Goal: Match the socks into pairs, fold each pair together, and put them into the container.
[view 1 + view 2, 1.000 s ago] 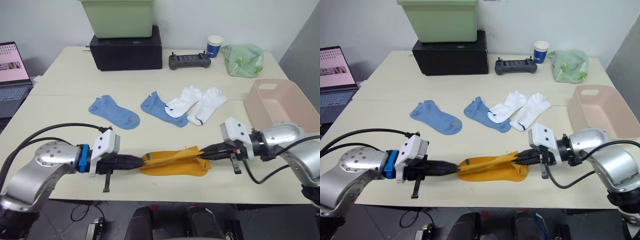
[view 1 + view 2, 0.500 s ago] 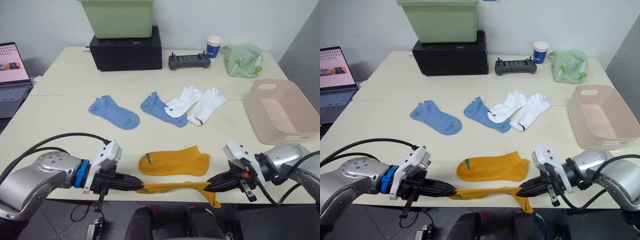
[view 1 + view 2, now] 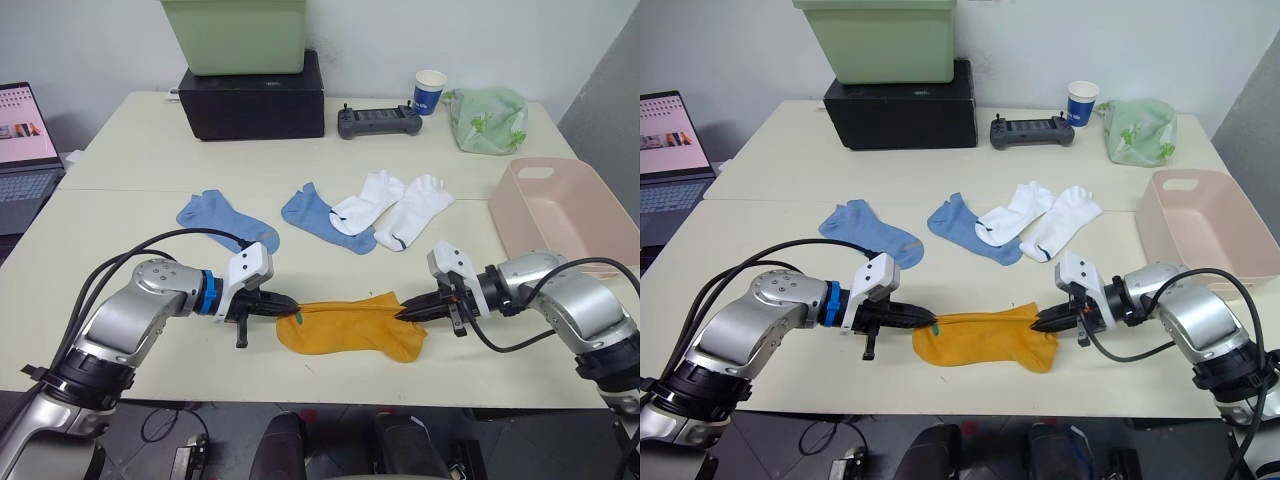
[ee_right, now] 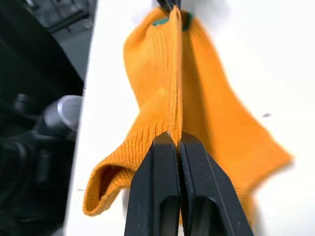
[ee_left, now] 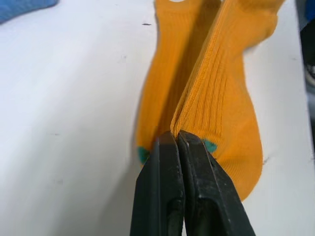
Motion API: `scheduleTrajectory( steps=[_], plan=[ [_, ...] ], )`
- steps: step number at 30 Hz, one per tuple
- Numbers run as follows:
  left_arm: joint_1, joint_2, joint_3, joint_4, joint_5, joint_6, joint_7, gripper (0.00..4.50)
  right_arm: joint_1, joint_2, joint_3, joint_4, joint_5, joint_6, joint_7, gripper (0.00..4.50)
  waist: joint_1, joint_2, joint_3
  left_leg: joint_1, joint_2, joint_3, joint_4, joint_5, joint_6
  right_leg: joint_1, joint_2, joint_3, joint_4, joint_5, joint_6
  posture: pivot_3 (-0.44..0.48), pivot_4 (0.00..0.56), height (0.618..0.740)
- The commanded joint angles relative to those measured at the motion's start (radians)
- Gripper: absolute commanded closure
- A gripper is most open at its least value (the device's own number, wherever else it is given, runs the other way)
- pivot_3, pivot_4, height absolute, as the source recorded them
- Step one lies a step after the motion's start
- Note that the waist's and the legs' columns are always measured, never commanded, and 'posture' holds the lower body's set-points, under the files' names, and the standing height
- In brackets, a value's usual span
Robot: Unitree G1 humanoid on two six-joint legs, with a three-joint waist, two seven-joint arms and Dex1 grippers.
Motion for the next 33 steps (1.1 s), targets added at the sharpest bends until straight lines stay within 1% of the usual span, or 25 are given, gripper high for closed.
scheduleTrajectory(
  steps=[1,10,23,26,27,28,29,30,31,32,33],
  plan=[
    [-0.038,-0.013,-0.011,0.032,0.034,-0.026,-0.025,4.48,-0.038,0.019,0.008,0.037,-0.051,-0.044,0.005,4.50,0.000,0.000,0.000,0.000,0.000,0.000,0.000,0.000,0.000,0.000,0.000,0.000,0.000,0.000,0.000,0.000,0.150,0.740],
    [-0.035,-0.036,-0.046,0.042,0.088,-0.041,-0.055,4.48,-0.055,0.046,0.026,0.086,-0.114,-0.081,0.027,4.50,0.001,0.000,0.000,0.000,0.000,0.000,0.002,0.000,0.000,0.000,0.000,0.000,0.001,0.000,0.000,0.000,0.150,0.740],
    [-0.048,-0.069,-0.043,0.085,0.149,-0.077,-0.046,4.48,-0.093,0.099,0.035,0.181,-0.187,-0.126,0.032,4.50,0.000,0.000,0.000,0.000,0.000,-0.001,0.003,0.000,0.000,0.000,0.000,0.000,0.002,0.000,0.000,0.000,0.150,0.740],
    [-0.055,-0.081,-0.024,0.098,0.149,-0.089,-0.036,3.86,-0.107,0.108,0.006,0.195,-0.182,-0.126,0.020,3.77,0.000,0.000,0.000,0.000,0.000,0.000,0.003,0.000,0.000,0.000,0.000,0.000,0.002,0.000,0.000,0.000,0.150,0.740],
    [-0.054,-0.078,-0.014,0.098,0.143,-0.087,-0.040,3.51,-0.113,0.107,-0.007,0.197,-0.180,-0.127,0.014,3.41,0.000,0.000,0.000,0.000,0.000,-0.001,0.003,0.000,0.000,0.000,0.000,0.000,0.002,0.000,0.000,0.000,0.150,0.740],
    [-0.050,-0.070,0.006,0.097,0.132,-0.081,-0.038,3.26,-0.120,0.106,-0.031,0.191,-0.170,-0.122,0.004,3.14,0.000,0.000,0.000,0.000,0.000,-0.001,0.003,0.000,0.000,0.000,0.000,0.000,0.002,0.000,0.000,0.000,0.150,0.740],
    [-0.047,-0.064,0.021,0.094,0.124,-0.076,-0.036,2.95,-0.123,0.104,-0.048,0.185,-0.163,-0.118,-0.003,2.77,0.000,0.000,0.000,0.000,0.000,-0.001,0.003,0.000,0.000,0.000,-0.001,0.000,0.002,0.000,0.000,0.000,0.150,0.740],
    [-0.039,-0.050,0.044,0.090,0.111,-0.074,-0.042,2.56,-0.125,0.103,-0.077,0.170,-0.141,-0.100,-0.009,2.41,0.000,0.000,0.000,-0.001,0.000,-0.001,0.003,0.000,0.000,0.000,-0.001,0.000,0.002,0.000,0.000,0.000,0.150,0.740],
    [-0.030,-0.035,0.064,0.085,0.103,-0.078,-0.049,2.31,-0.121,0.098,-0.101,0.152,-0.127,-0.089,-0.014,2.40,0.000,0.000,0.000,-0.001,0.001,-0.001,0.003,0.000,0.000,0.000,-0.002,0.000,0.002,0.000,0.000,0.000,0.150,0.740],
    [-0.021,-0.021,0.081,0.084,0.100,-0.103,-0.061,1.94,-0.113,0.092,-0.118,0.134,-0.119,-0.092,-0.013,2.40,-0.001,0.000,0.000,-0.001,0.001,-0.001,0.003,0.000,0.000,0.000,-0.002,0.000,0.002,0.000,0.000,0.000,0.150,0.740],
    [-0.012,-0.013,0.099,0.082,0.095,-0.131,-0.070,1.67,-0.101,0.088,-0.133,0.114,-0.111,-0.096,-0.017,2.40,-0.002,0.000,0.000,-0.001,0.001,-0.001,0.003,0.000,0.000,0.000,-0.002,0.000,0.002,0.000,0.000,0.000,0.150,0.740]
  ],
)
